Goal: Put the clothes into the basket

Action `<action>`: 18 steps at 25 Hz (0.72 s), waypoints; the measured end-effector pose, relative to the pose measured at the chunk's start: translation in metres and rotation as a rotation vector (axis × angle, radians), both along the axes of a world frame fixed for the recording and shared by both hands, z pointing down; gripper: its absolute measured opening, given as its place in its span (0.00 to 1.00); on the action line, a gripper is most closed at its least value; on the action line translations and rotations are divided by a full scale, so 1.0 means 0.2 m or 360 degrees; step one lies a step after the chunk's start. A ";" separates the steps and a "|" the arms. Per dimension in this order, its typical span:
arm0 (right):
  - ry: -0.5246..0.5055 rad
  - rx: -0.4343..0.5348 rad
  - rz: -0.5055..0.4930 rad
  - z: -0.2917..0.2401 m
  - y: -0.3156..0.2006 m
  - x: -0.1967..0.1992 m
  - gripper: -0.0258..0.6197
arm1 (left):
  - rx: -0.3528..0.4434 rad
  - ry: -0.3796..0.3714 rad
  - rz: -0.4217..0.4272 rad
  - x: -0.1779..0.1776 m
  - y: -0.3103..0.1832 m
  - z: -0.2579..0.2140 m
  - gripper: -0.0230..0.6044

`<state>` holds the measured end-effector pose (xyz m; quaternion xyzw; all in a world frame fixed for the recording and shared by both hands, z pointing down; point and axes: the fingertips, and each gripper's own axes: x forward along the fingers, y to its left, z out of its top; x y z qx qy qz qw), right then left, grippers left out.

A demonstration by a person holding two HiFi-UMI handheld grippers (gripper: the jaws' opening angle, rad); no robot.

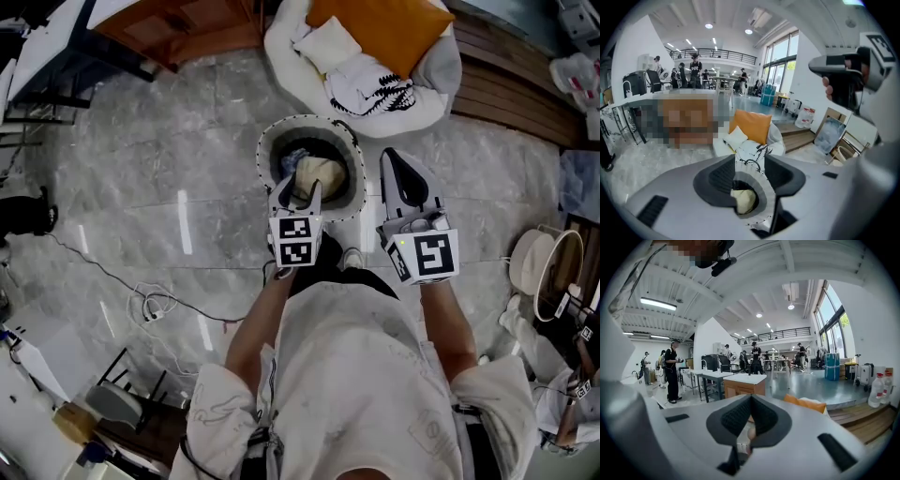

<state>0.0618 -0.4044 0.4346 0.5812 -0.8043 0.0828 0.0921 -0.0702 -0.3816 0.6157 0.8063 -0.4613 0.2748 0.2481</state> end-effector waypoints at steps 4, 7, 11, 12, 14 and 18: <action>-0.0024 0.0038 0.0000 -0.09 0.02 -0.02 0.02 | 0.0141 0.0041 -0.0070 -0.06 -0.01 -0.22 0.34; -0.0047 0.0087 -0.0013 -0.17 0.03 -0.02 0.02 | 0.0289 0.0057 -0.0133 -0.12 -0.02 -0.42 0.34; -0.0080 0.0170 -0.0041 -0.28 0.04 -0.03 0.02 | 0.0509 0.0097 -0.0233 -0.18 -0.04 -0.73 0.32; -0.0103 0.0181 -0.0047 -0.31 0.05 -0.03 0.02 | 0.0561 0.0107 -0.0251 -0.20 -0.04 -0.81 0.31; -0.0143 0.0206 -0.0058 -0.38 0.06 -0.04 0.02 | 0.0657 0.0119 -0.0284 -0.24 -0.04 -0.95 0.30; -0.0150 0.0298 -0.0076 -0.52 0.08 -0.04 0.02 | 0.0830 0.0139 -0.0363 -0.31 -0.01 -1.19 0.26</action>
